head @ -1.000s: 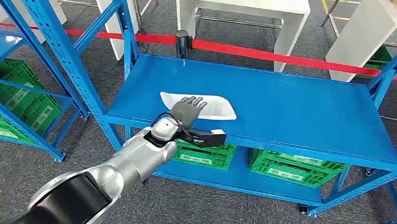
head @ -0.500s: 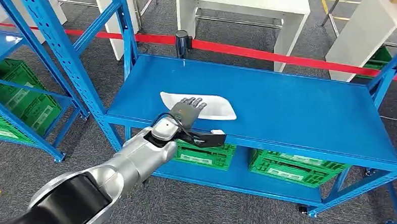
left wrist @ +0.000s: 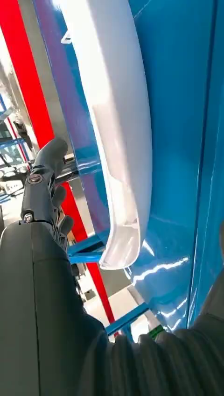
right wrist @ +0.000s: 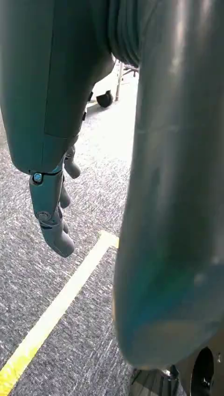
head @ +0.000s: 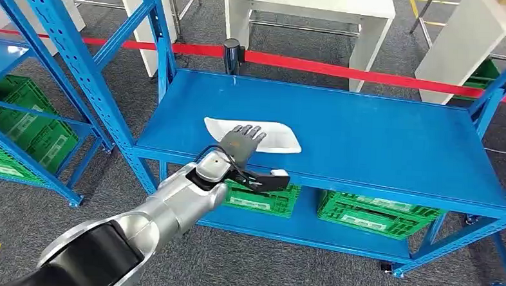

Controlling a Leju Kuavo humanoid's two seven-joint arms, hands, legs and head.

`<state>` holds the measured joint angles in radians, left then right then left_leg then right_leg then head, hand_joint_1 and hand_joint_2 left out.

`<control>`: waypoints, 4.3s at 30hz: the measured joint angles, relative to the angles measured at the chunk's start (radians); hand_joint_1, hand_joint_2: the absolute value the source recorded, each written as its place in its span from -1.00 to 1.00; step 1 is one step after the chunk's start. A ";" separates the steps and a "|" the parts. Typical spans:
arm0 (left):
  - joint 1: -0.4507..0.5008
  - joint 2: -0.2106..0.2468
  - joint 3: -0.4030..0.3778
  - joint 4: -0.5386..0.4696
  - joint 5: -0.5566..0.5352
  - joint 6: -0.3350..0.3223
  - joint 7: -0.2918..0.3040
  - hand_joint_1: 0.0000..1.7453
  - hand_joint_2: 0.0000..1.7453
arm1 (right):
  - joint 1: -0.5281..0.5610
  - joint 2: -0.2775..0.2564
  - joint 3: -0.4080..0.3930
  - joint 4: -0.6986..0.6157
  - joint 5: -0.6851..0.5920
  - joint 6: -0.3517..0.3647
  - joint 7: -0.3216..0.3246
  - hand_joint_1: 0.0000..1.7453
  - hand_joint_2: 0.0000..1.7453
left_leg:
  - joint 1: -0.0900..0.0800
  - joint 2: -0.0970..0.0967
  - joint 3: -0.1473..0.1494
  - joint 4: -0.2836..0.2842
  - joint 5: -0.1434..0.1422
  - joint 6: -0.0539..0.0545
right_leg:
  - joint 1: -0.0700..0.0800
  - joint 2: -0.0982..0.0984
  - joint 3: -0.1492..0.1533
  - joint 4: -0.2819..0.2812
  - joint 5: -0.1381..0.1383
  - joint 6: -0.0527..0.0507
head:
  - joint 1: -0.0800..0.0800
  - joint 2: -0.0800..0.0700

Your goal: Take the parts from the cabinet and place them on the table.

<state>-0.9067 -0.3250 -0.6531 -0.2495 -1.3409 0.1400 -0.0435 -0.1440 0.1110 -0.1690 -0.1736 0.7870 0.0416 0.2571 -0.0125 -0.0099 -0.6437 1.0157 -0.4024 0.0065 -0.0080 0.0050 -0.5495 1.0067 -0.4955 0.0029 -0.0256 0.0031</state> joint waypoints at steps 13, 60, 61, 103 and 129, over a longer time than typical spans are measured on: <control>0.000 0.000 -0.005 0.000 0.002 0.001 0.002 -1.00 1.00 | 0.001 0.000 -0.001 0.000 0.000 -0.001 -0.003 -1.00 -1.00 | 0.000 0.000 0.000 0.000 0.000 0.000 | 0.000 0.000 0.000 0.000 0.000 0.000 | 0.000 0.000; 0.010 -0.003 -0.034 0.000 -0.014 0.012 -0.005 -1.00 1.00 | 0.005 0.007 -0.013 -0.001 0.006 -0.001 -0.004 -1.00 -1.00 | 0.010 0.005 -0.124 0.315 -0.165 -0.041 | -0.011 -0.001 -0.035 0.022 0.018 -0.033 | -0.005 0.000; 0.014 -0.002 -0.034 0.000 -0.014 0.012 -0.005 -1.00 1.00 | 0.006 0.007 -0.013 -0.001 0.006 -0.001 -0.003 -1.00 -1.00 | 0.012 0.005 -0.129 0.304 -0.138 -0.041 | -0.011 0.000 -0.029 0.023 0.013 -0.033 | -0.005 0.000; 0.015 -0.002 -0.038 0.000 0.039 -0.061 0.021 -1.00 1.00 | 0.004 0.007 -0.017 0.000 0.019 -0.004 -0.002 -1.00 -1.00 | 0.005 -0.003 0.003 0.006 -0.008 -0.004 | -0.006 -0.001 0.004 0.004 -0.007 0.002 | -0.003 0.000; 0.015 0.005 -0.038 0.000 0.039 -0.024 0.037 1.00 1.00 | 0.003 0.008 -0.018 0.000 0.037 0.002 0.000 -1.00 -1.00 | 0.005 -0.003 0.004 0.006 -0.008 -0.004 | -0.006 -0.001 0.005 0.004 -0.007 0.002 | -0.003 0.000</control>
<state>-0.8912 -0.3197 -0.6909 -0.2499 -1.3024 0.1160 -0.0065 -0.1413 0.1194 -0.1865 -0.1740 0.8240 0.0431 0.2571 -0.0075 -0.0126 -0.6399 1.0213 -0.4100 0.0030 -0.0136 0.0040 -0.5444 1.0108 -0.5027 0.0050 -0.0282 0.0031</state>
